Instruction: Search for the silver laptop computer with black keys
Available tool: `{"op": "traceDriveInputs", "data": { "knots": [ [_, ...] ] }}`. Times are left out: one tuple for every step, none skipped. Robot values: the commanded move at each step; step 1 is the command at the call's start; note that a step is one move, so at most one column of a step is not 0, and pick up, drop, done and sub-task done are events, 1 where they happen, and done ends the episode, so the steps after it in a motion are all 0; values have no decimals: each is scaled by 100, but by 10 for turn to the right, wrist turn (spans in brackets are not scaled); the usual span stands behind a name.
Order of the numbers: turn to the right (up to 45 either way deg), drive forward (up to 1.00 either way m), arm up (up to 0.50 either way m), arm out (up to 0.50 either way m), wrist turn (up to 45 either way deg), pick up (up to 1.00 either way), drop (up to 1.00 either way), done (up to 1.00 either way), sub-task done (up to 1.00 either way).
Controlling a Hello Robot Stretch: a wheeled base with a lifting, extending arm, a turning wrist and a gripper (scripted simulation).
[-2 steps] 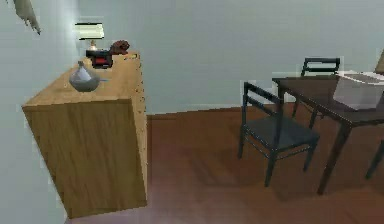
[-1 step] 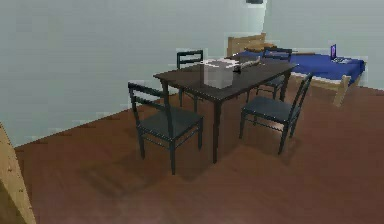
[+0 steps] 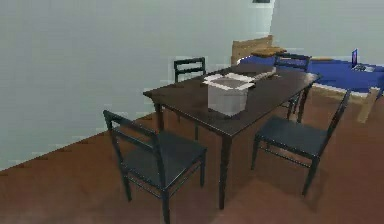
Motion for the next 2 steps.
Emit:
{"op": "traceDriveInputs", "data": {
  "knots": [
    [420,0,0,0,0,0,0,0,0],
    [0,40,0,0,0,0,0,0,0]
  ]
}}
